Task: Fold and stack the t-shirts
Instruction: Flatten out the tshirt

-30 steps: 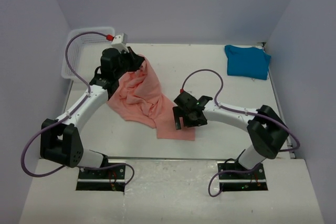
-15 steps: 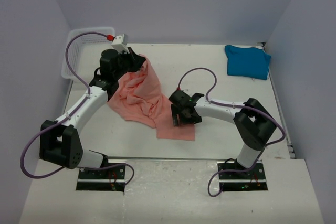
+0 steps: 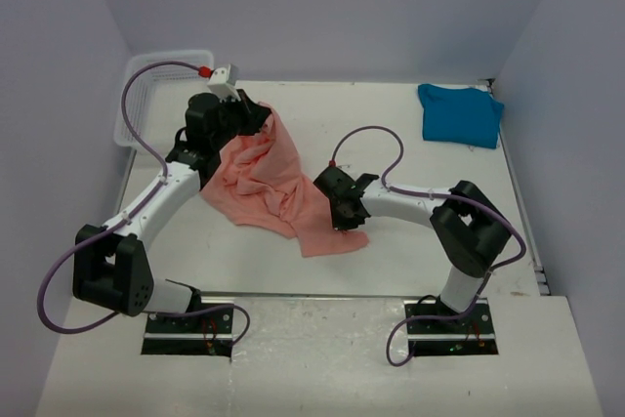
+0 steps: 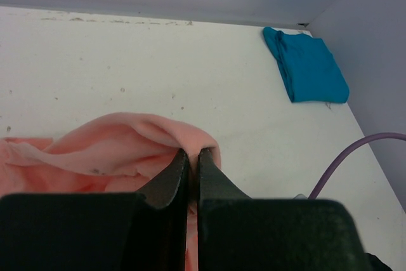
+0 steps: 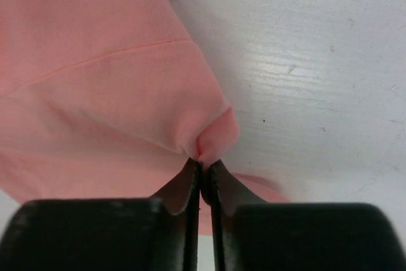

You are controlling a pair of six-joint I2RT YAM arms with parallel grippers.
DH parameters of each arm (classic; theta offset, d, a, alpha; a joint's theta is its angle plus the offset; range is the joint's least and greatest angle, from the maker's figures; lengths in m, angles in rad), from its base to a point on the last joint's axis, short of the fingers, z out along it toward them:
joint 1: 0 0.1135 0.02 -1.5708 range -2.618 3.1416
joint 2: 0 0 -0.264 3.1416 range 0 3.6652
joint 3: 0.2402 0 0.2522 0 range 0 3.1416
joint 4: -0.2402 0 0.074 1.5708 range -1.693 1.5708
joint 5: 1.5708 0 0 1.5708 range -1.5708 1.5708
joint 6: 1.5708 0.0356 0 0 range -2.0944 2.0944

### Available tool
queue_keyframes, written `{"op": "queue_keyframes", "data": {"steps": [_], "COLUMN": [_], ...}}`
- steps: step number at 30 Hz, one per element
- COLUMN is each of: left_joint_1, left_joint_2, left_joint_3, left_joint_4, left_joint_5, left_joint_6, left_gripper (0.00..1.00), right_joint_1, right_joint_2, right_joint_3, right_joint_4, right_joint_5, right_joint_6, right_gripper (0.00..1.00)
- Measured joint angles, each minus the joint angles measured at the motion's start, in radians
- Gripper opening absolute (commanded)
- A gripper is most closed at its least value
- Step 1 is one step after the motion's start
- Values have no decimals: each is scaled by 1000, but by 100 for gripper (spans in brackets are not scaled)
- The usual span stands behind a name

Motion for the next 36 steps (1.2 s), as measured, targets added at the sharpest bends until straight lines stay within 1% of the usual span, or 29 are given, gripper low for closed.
{"op": "queue_keyframes", "data": {"steps": [6,10,13,16,20,24,32,36], "left_joint_1": [0,0,0,0,0,0,-5,-5], "left_joint_2": [-6,-23,-37,-71,-148,-233,-386,-431], "left_joint_3": [-6,3,45,90,149,189,266,291], "left_joint_4": [-8,-52,-131,-211,-306,-383,-550,-605], "left_joint_5": [-2,-22,-53,-85,-112,-120,-179,-222], "left_joint_6": [-4,-4,0,11,36,66,123,144], "left_gripper": [0,0,0,0,0,0,0,0], "right_joint_1": [-1,-1,-8,-37,-125,-216,-386,-412], "right_joint_2": [-18,-80,-167,-270,-417,-515,-574,-609], "right_joint_3": [-10,3,78,201,345,398,460,499], "right_joint_4": [5,-61,-164,-239,-298,-339,-426,-441], "right_joint_5": [3,46,111,174,245,300,380,441], "right_joint_6": [8,3,-14,-42,-100,-156,-248,-265], "right_gripper": [0,0,0,0,0,0,0,0]}}
